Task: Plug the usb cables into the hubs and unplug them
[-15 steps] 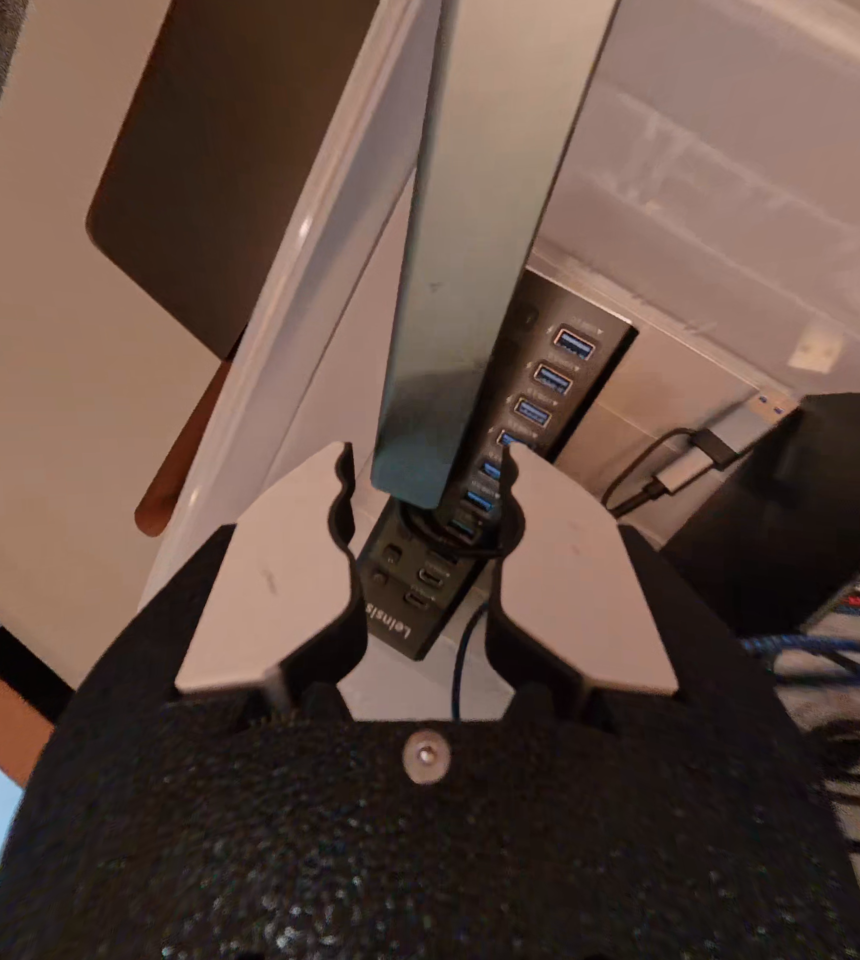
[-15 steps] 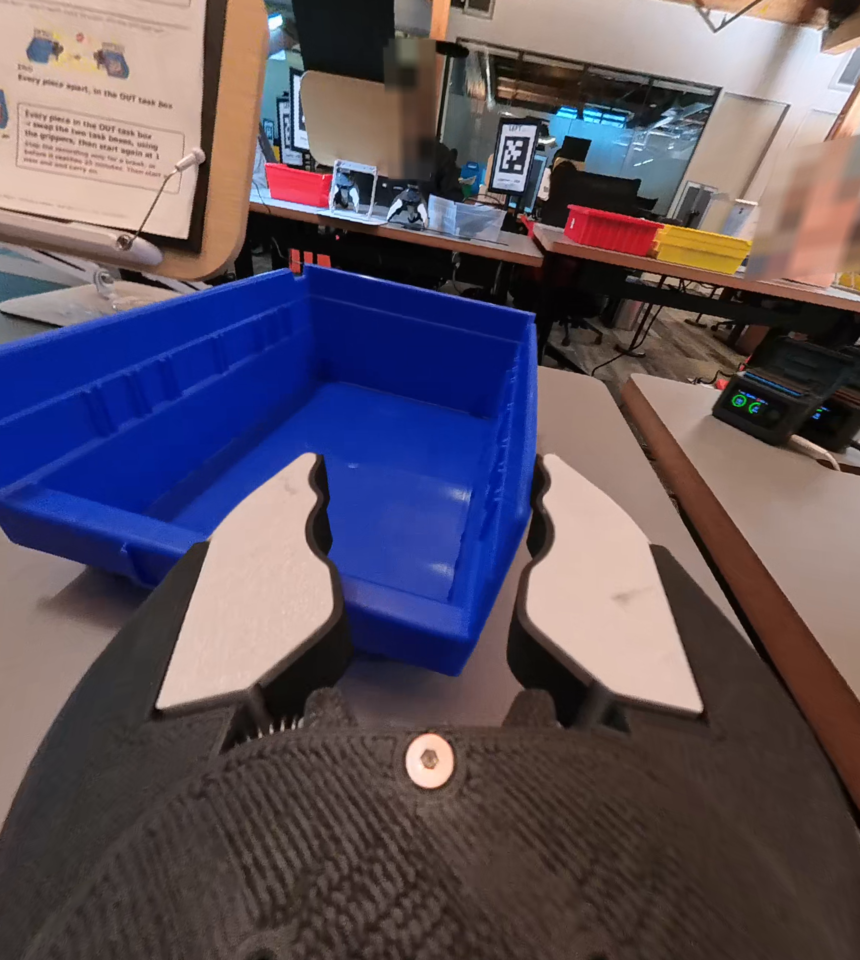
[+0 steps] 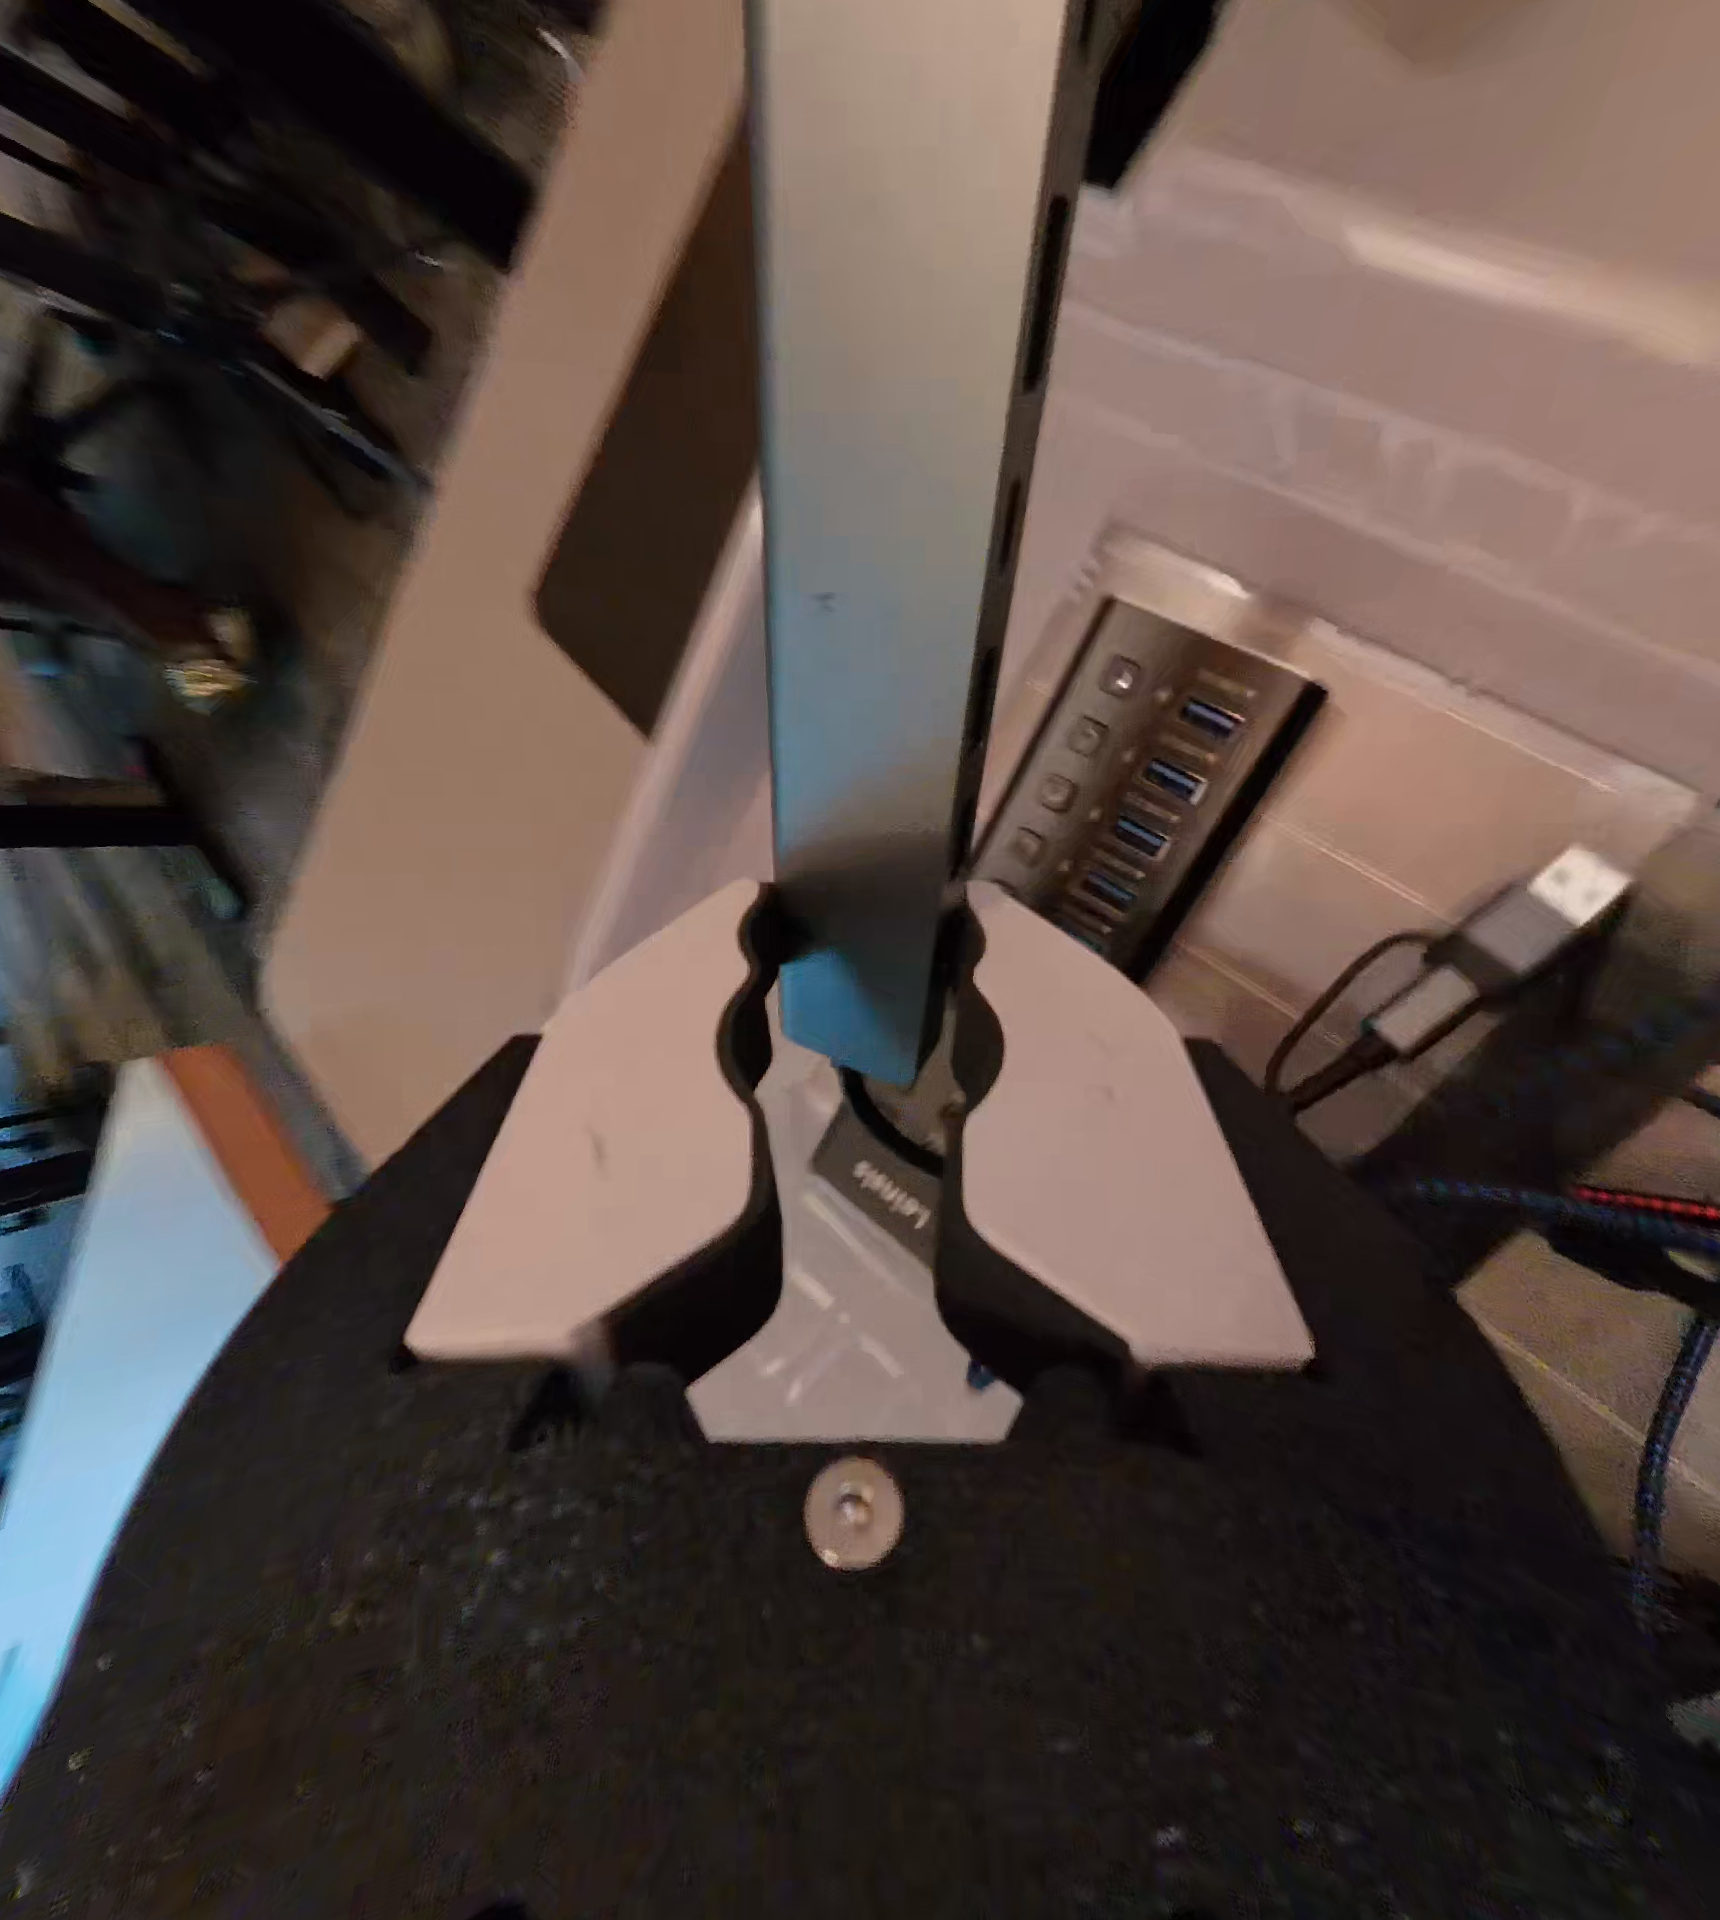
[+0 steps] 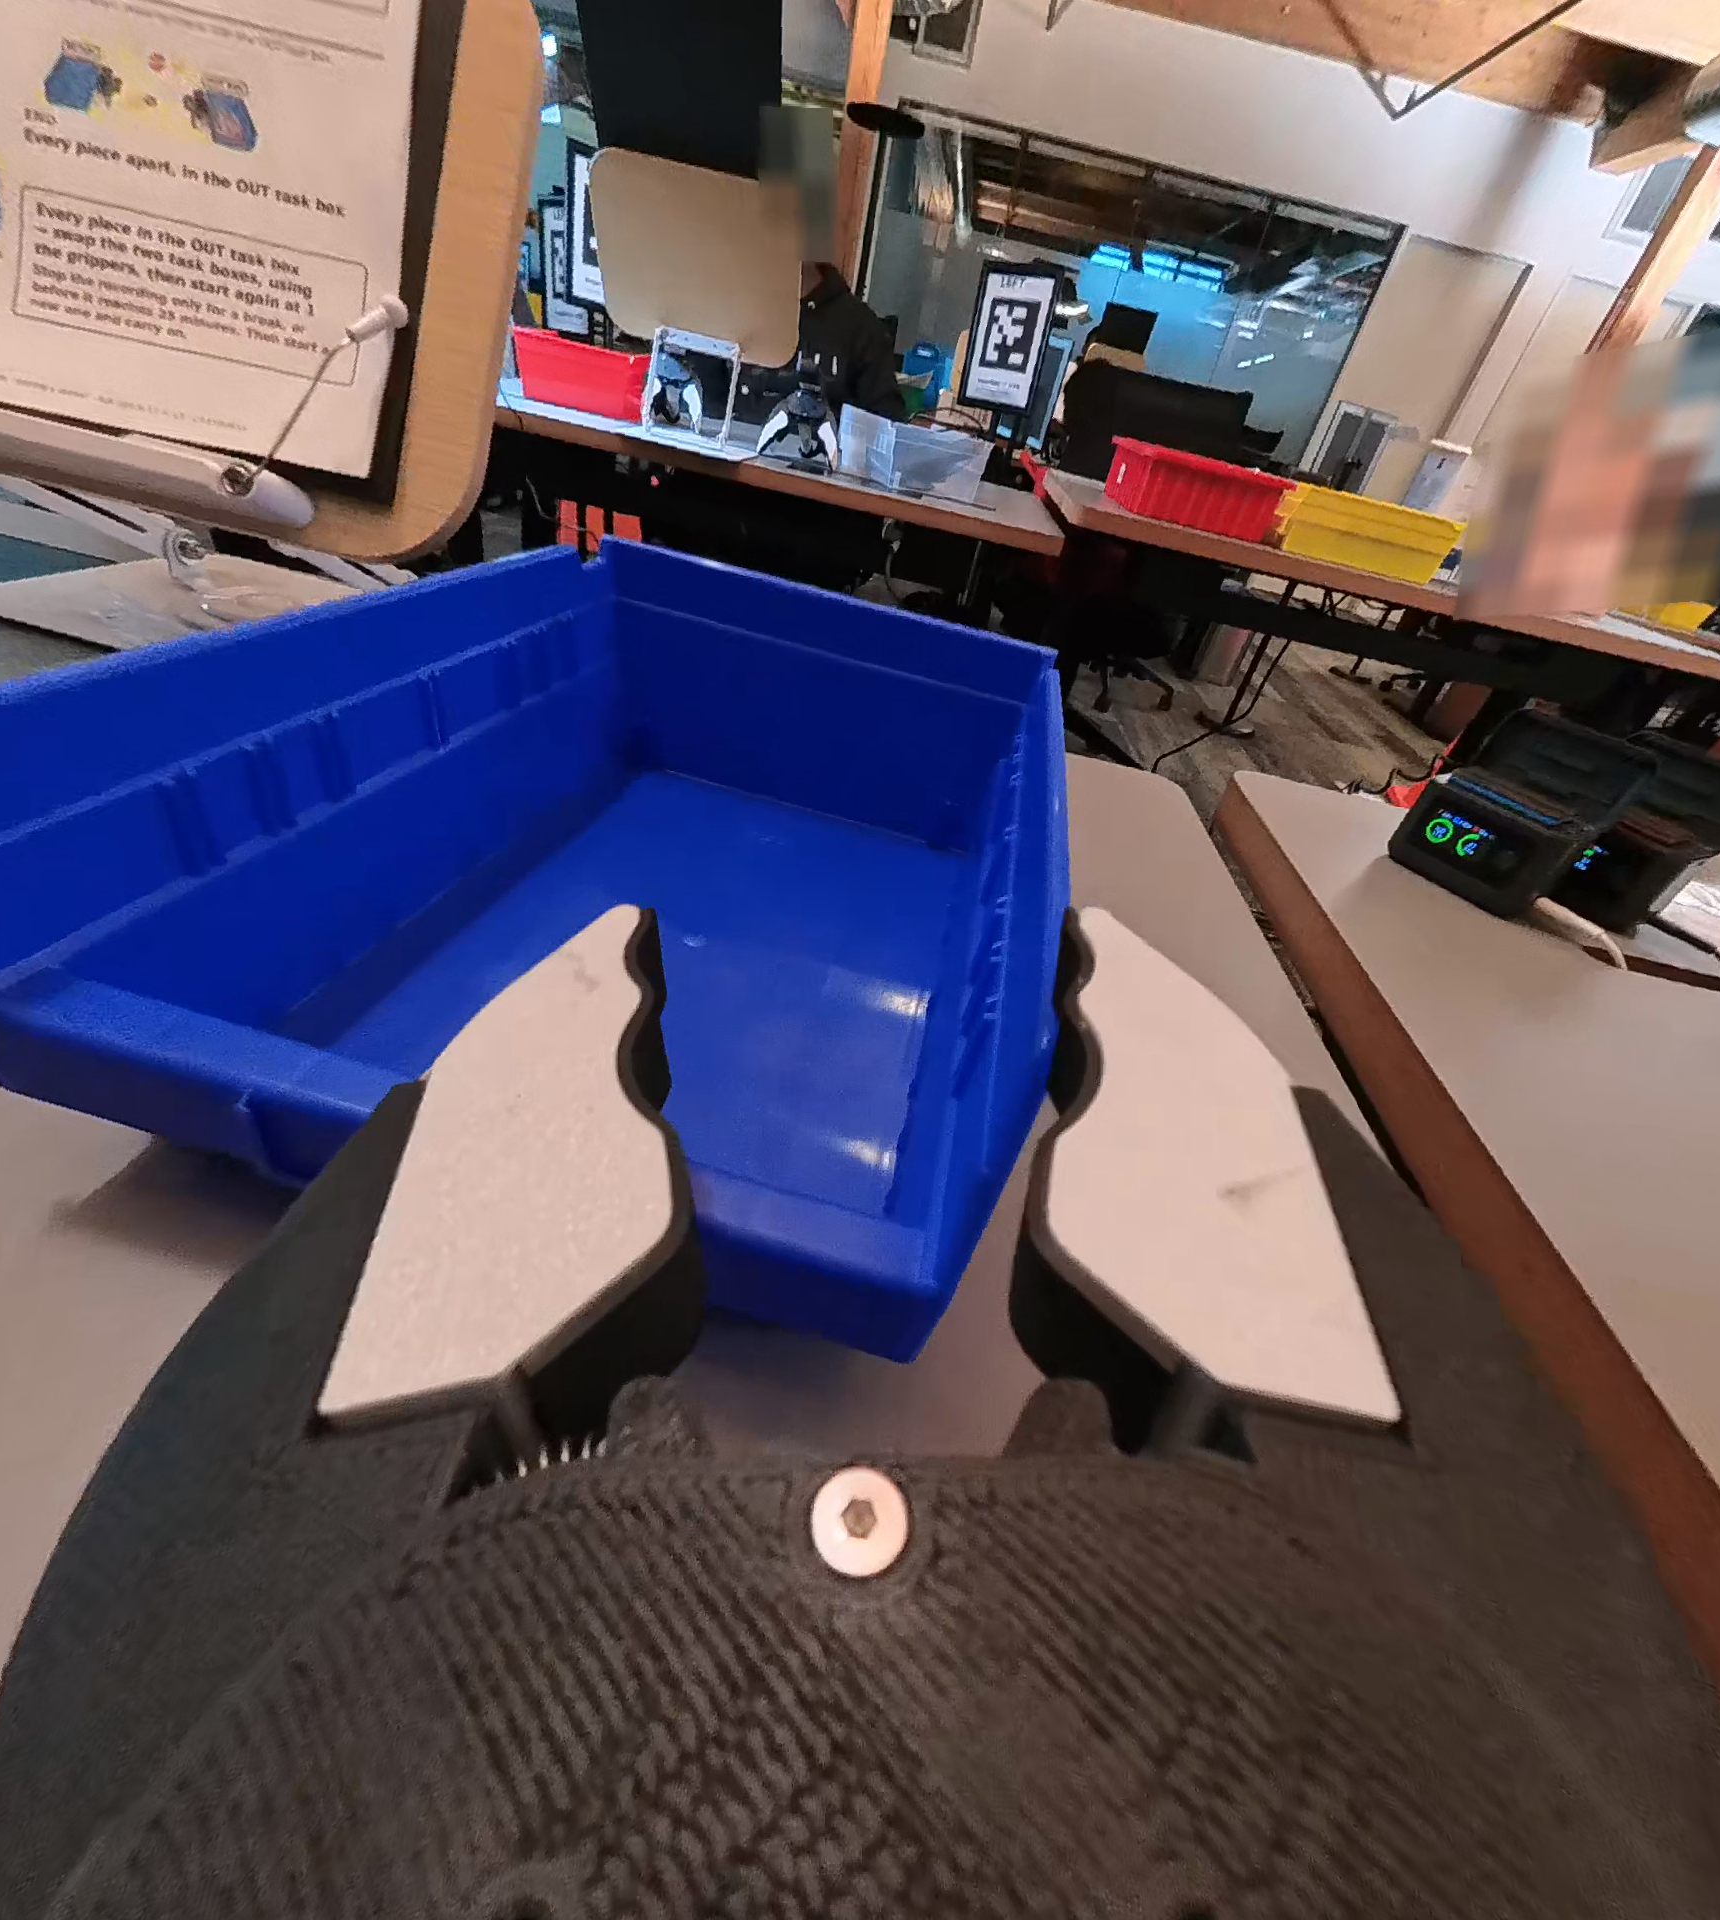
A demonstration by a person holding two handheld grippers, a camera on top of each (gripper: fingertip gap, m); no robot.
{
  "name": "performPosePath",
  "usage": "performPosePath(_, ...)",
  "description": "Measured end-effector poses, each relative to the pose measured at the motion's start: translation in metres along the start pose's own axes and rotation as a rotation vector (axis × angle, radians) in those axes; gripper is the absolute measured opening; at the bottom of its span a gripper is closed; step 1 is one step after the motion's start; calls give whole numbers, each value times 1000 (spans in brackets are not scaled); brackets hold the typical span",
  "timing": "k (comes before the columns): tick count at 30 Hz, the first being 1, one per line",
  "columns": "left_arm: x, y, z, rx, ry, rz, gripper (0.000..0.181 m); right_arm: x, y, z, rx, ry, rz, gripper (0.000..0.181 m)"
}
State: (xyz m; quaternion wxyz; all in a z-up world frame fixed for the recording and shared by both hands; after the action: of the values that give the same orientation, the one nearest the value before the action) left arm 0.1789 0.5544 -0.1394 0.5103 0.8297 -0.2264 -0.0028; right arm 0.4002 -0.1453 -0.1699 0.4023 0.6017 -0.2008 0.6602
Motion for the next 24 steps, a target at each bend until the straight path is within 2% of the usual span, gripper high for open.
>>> performPosePath(4, 8, 67, -17, 227, 31, 88, 30, 6, 5, -2, -8, 16, 74, 73)
performPosePath(8, 18, 155, -25, 434, 114, 250, 30, 14, 13, -7, -28, 51, 192, 72)
performPosePath(11, 25, 226, -13, 515, 169, 412, 30, 18, 22, -14, -53, 67, 268, 69)
performPosePath(13, 30, 268, 7, 514, 157, 494, 30, 23, 32, -25, -39, 89, 325, 67)
performPosePath(14, 32, 287, 20, 504, 147, 528, 30, 28, 39, -32, -22, 107, 357, 66)
performPosePath(16, 37, 315, 53, 393, 122, 594, 30, 45, 52, -48, 26, 140, 418, 61)
performPosePath(18, 42, 327, 94, 241, 89, 651, 30, 68, 65, -72, 176, 110, 445, 66)
performPosePath(22, 58, 306, 189, -66, 25, 704, 30, 111, 109, -151, 656, -44, 457, 78)
performPosePath(24, 68, 286, 241, -205, -16, 746, 30, 122, 133, -185, 754, -58, 445, 78)
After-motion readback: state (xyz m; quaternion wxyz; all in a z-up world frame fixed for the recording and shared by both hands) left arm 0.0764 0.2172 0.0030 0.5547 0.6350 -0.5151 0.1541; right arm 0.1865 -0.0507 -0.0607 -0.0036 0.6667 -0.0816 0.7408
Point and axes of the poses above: each gripper's, where its closed fingertips meet, y back along the fingers, x out of its top, z = x × y across the jaws, the point moved 8 cm from there along y, back along the fingers, and after that the axes turned 10 degrees about -z, right-handed, at the moved point
